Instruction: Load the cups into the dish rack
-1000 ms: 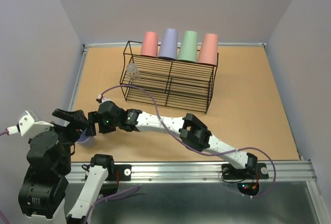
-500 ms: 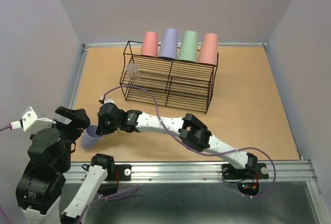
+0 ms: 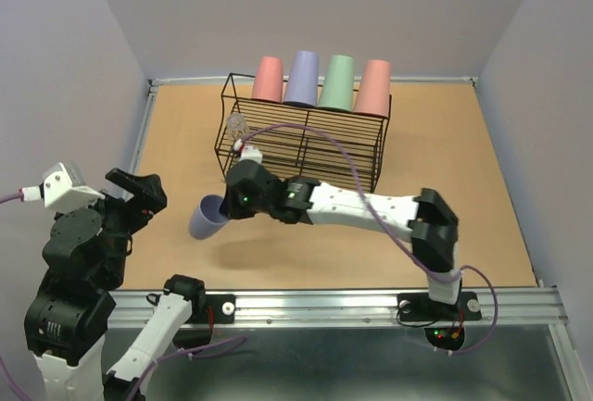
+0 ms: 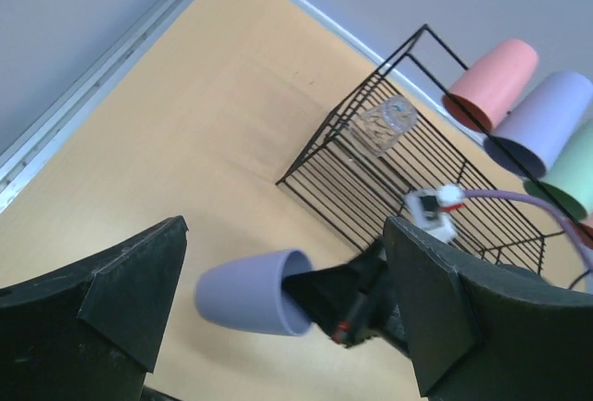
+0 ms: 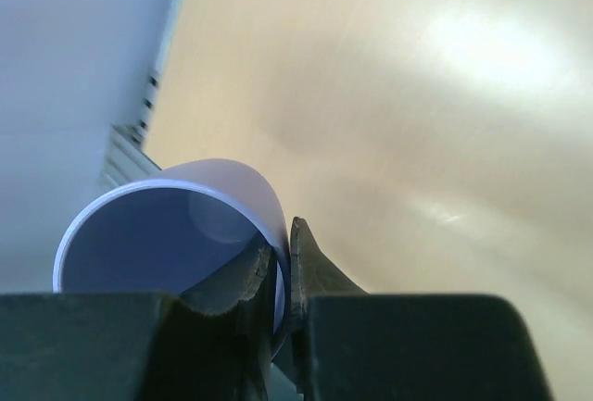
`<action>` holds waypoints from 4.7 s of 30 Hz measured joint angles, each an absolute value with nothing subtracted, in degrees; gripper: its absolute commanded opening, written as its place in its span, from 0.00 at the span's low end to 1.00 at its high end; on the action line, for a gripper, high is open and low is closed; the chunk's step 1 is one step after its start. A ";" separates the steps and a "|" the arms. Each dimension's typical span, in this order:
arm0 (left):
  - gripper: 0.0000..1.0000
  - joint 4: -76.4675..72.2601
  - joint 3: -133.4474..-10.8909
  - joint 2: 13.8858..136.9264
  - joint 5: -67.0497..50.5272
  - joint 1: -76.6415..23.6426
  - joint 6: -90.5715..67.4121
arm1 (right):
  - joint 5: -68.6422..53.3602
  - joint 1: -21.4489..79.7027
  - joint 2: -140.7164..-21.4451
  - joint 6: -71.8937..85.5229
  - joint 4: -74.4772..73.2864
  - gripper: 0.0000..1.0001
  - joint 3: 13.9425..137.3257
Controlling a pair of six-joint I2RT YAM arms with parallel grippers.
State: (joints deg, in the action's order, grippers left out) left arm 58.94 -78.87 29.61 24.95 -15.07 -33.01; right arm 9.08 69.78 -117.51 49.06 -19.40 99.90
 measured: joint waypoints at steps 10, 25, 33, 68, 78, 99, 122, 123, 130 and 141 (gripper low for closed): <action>0.99 41.34 -84.38 38.98 -4.01 -15.07 -26.02 | 20.99 66.76 -81.17 48.12 -18.83 0.00 83.07; 0.98 -27.68 -47.81 42.15 -40.58 -15.33 -68.95 | 27.55 54.46 -51.42 49.23 -16.21 0.00 77.01; 0.98 -52.05 -45.71 41.52 -38.74 -17.23 -83.07 | 23.66 54.46 -53.47 51.90 -8.45 0.01 76.88; 0.95 -44.99 -42.28 42.44 -21.12 -20.91 -73.78 | 3.84 54.46 -73.49 61.28 17.12 0.00 74.02; 0.70 -44.53 -45.74 46.48 -20.10 -20.91 -71.53 | 2.94 54.46 -75.88 61.63 17.37 0.00 74.02; 0.00 -32.08 -56.99 50.87 -22.37 -20.95 -63.64 | 5.69 54.46 -74.28 58.98 15.22 0.54 74.00; 0.00 0.89 -71.79 55.83 -16.64 -20.80 -34.74 | 18.52 54.46 -48.29 54.33 -5.43 0.62 59.81; 0.00 2.46 -71.79 56.49 -16.19 -20.80 -33.19 | 19.18 54.46 -47.46 54.22 -6.42 0.62 59.77; 0.00 8.62 -70.54 63.02 -14.00 -20.91 -26.70 | 21.32 54.46 -45.12 53.95 -11.00 0.62 59.37; 0.00 9.87 -69.08 69.93 -3.68 -23.77 -19.97 | 22.72 54.46 -45.21 52.40 -14.76 0.62 59.37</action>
